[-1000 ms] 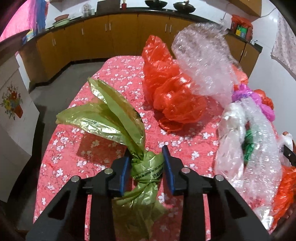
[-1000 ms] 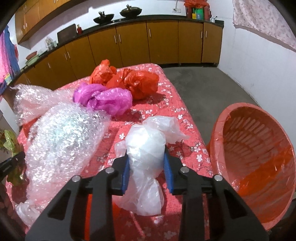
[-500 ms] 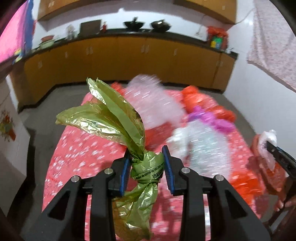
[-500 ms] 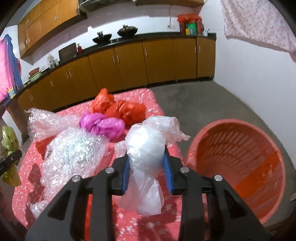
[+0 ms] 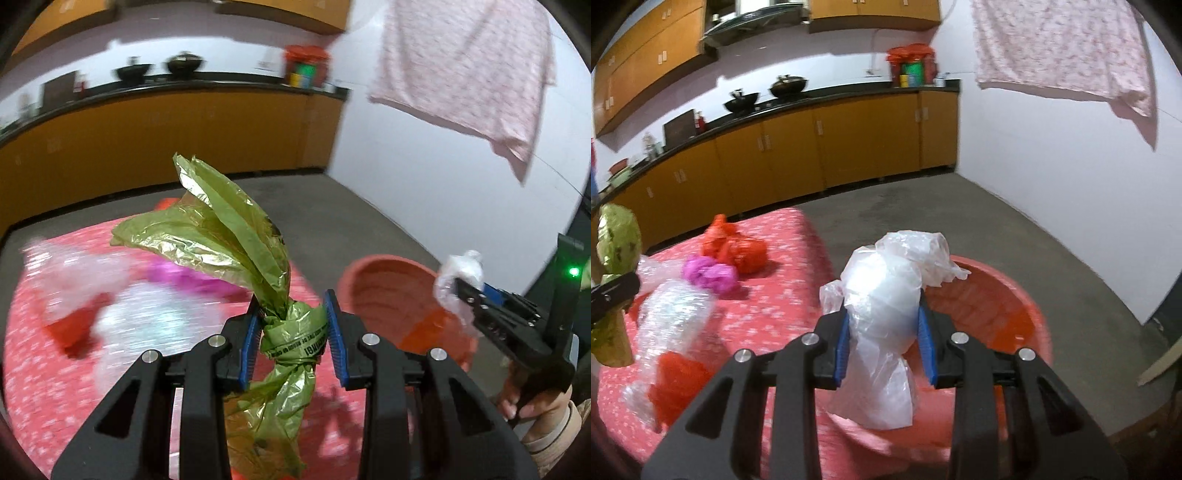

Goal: Collect trash
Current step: 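Carry both bags over the orange basket and open both tools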

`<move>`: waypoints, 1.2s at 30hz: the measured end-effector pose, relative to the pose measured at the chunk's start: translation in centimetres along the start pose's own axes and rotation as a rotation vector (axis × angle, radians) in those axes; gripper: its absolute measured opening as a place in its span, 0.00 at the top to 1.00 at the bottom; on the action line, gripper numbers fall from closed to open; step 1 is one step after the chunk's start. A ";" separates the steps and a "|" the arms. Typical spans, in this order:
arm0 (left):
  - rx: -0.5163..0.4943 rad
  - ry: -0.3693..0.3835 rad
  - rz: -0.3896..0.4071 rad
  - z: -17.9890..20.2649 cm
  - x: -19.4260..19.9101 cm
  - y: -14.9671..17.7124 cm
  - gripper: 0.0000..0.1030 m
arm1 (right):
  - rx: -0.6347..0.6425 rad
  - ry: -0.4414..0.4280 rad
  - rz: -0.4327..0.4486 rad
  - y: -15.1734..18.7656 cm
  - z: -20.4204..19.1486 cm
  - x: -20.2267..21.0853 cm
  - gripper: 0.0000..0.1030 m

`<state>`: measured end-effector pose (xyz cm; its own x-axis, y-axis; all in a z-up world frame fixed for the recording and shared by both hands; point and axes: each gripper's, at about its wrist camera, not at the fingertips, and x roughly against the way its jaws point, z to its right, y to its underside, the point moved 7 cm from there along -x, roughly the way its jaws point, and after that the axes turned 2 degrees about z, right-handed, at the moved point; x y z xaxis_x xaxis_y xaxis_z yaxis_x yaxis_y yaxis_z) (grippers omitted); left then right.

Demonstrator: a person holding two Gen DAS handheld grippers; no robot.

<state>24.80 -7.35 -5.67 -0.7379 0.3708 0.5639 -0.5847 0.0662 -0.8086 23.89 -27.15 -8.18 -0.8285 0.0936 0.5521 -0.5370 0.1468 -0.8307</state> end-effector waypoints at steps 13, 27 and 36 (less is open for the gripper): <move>-0.126 0.135 -0.129 9.7 -8.4 0.8 0.67 | -0.090 0.062 -0.032 1.5 7.9 -2.1 0.69; -0.172 0.156 -0.210 13.5 -12.3 1.9 0.55 | -0.147 0.024 -0.017 1.3 10.2 -3.6 0.59; -0.129 0.137 -0.218 12.5 -12.1 1.8 0.44 | -0.165 0.024 -0.016 1.8 10.6 -3.3 0.52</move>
<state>28.41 -23.30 -11.83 -0.5421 0.4557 0.7060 -0.6701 0.2725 -0.6904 23.97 -37.58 -12.23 -0.8149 0.1134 0.5684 -0.5150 0.3081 -0.7999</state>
